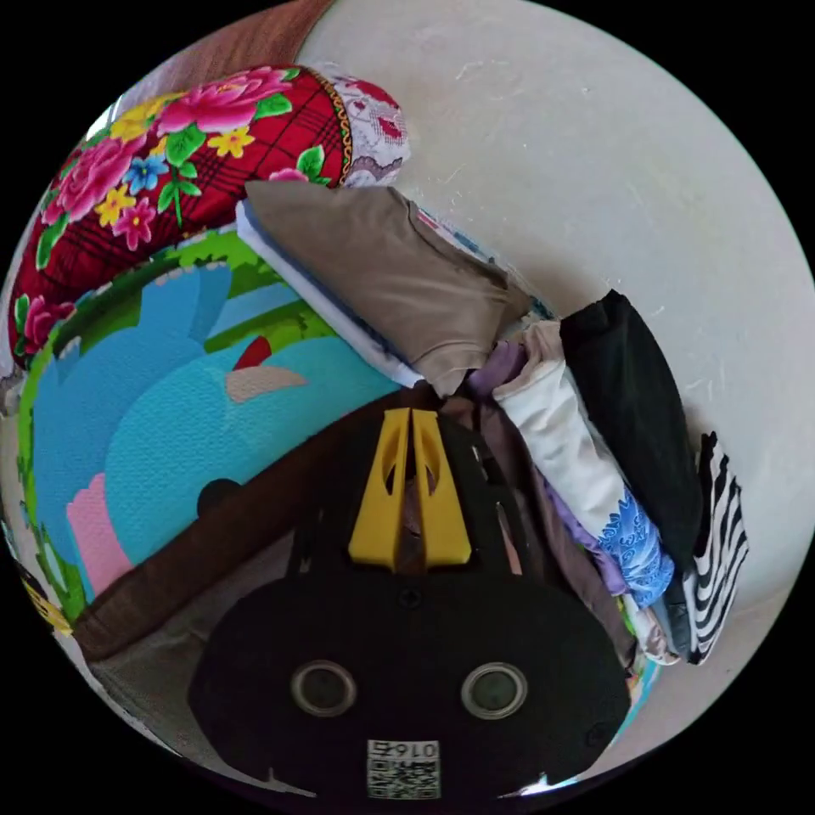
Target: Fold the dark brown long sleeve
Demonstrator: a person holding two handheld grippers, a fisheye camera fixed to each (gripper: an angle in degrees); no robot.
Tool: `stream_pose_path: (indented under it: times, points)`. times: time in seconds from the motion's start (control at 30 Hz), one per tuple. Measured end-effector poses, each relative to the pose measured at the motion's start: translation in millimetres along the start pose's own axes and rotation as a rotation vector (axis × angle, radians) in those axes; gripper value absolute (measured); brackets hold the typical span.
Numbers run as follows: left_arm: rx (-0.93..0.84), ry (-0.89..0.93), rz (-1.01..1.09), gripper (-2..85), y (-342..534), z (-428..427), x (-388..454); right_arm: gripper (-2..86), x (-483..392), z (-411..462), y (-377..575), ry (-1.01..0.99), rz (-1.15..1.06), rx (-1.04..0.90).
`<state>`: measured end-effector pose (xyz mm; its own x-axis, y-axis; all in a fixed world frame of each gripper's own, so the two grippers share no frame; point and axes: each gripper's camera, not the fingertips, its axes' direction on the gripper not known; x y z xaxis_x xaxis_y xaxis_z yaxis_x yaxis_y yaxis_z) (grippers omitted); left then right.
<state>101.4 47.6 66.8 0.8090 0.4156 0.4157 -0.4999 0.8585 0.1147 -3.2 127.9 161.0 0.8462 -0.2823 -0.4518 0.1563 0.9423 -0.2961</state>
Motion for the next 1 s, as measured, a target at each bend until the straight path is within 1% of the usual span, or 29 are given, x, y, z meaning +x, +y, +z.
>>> stream_pose_path:
  times: [0.07,0.1,0.13,0.17,0.2,0.23,0.27,0.3,0.33,0.37,0.4,0.47,0.5,0.57,0.63,0.67,0.7,0.77,0.8,0.9,1.0]
  points:
    - [0.028,-0.019,-0.050,-0.9,6.9,-8.3,-4.3,3.0,41.0,-58.1,64.9,-0.158,0.072,0.159]
    - [0.039,-0.075,-0.076,-0.9,9.9,-13.3,-3.3,3.3,49.6,-73.7,84.4,-0.172,0.078,0.185]
    - [0.041,-0.109,-0.078,-0.9,10.7,-15.2,-0.7,3.9,63.1,-105.1,127.0,-0.157,0.067,0.209]
    - [0.044,-0.159,-0.050,-0.9,10.5,-17.3,9.3,4.5,71.3,-137.7,174.8,-0.090,0.049,0.205]
    - [0.055,-0.182,0.001,-0.8,7.9,-17.1,23.2,4.7,73.9,-154.4,201.6,-0.042,0.045,0.209]
    - [0.062,-0.184,0.033,-0.7,5.5,-15.9,31.2,5.7,77.7,-187.9,260.4,0.059,0.062,0.244]
    - [0.078,-0.172,0.107,-0.5,-1.4,-11.3,49.2,6.6,80.0,-219.8,322.4,0.146,0.109,0.294]
    - [0.091,-0.142,0.189,-0.1,-11.5,-3.6,68.9,7.1,80.3,-234.4,352.9,0.178,0.134,0.316]
    - [0.096,-0.123,0.230,0.2,-17.6,1.4,79.2,7.8,79.4,-259.1,410.1,0.214,0.177,0.337]
    - [0.098,-0.079,0.315,1.0,-31.7,13.8,101.0,8.3,76.5,-276.3,460.6,0.220,0.208,0.310]
    - [0.093,-0.033,0.396,2.0,-47.3,28.4,123.8,8.5,74.3,-282.3,483.6,0.217,0.221,0.290]
    - [0.073,0.039,0.495,2.8,-71.5,53.0,158.3,9.0,59.3,-291.1,563.7,0.200,0.280,0.209]
    - [0.050,0.091,0.547,3.2,-88.3,71.3,182.2,9.1,54.9,-289.9,580.1,0.189,0.295,0.195]
    - [0.011,0.177,0.598,3.5,-112.2,101.3,216.5,8.5,39.9,-271.2,629.9,0.087,0.347,0.115]
    - [-0.070,0.254,0.590,3.6,-135.4,137.5,245.9,9.3,27.6,-248.1,656.9,0.022,0.367,0.074]
    - [-0.142,0.281,0.568,3.7,-148.6,163.7,262.5,9.7,17.3,-230.6,671.8,0.012,0.370,0.039]
    - [-0.219,0.287,0.529,3.8,-157.6,189.5,274.9,9.9,11.5,-222.1,678.4,0.010,0.371,0.016]
    - [-0.297,0.280,0.510,3.9,-162.2,219.5,289.3,10.7,-20.8,-198.4,704.2,0.000,0.293,-0.056]
    - [-0.329,0.264,0.500,4.0,-162.3,233.6,294.6,10.8,-29.1,-196.0,711.9,0.004,0.279,-0.059]
    - [-0.326,0.252,0.456,4.1,-167.5,252.8,299.3,11.5,-64.5,-200.7,759.3,0.065,0.234,-0.010]
    - [-0.270,0.342,0.394,4.0,-181.6,262.7,301.6,12.0,-84.2,-211.9,815.6,-0.006,0.261,0.070]
